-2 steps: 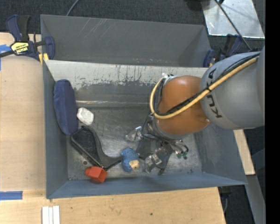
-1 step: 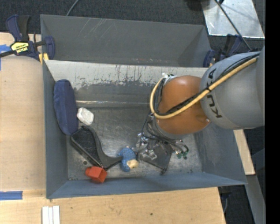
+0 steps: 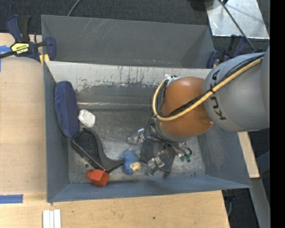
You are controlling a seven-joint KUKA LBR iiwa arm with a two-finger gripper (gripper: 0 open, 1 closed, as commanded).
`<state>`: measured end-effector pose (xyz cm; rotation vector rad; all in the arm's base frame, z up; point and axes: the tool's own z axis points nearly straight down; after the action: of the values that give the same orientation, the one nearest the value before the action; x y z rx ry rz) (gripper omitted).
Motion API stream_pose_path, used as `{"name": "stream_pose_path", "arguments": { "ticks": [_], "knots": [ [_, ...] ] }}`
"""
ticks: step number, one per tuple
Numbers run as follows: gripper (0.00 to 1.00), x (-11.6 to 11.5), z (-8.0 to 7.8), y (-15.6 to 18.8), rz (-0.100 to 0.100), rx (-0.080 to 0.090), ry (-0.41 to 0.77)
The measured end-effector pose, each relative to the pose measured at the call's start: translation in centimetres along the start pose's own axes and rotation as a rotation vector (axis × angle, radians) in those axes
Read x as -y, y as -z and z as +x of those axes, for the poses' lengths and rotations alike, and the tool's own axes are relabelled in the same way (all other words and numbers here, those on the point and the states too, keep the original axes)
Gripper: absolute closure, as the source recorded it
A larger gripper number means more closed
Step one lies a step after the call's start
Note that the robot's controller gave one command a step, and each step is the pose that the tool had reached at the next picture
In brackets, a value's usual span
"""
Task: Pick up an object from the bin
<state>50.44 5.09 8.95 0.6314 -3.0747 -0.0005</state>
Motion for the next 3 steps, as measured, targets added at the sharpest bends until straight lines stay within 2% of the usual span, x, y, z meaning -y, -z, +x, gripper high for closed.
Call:
{"name": "stream_pose_path", "arguments": {
  "ticks": [1,2,3],
  "knots": [
    [1.0,0.02,0.0,0.0,0.0,0.0,-0.001],
    [0.0,0.01,0.0,0.0,0.0,0.0,-0.001],
    [1.0,0.03,0.01,0.0,0.0,0.0,-0.001]
  ]
}}
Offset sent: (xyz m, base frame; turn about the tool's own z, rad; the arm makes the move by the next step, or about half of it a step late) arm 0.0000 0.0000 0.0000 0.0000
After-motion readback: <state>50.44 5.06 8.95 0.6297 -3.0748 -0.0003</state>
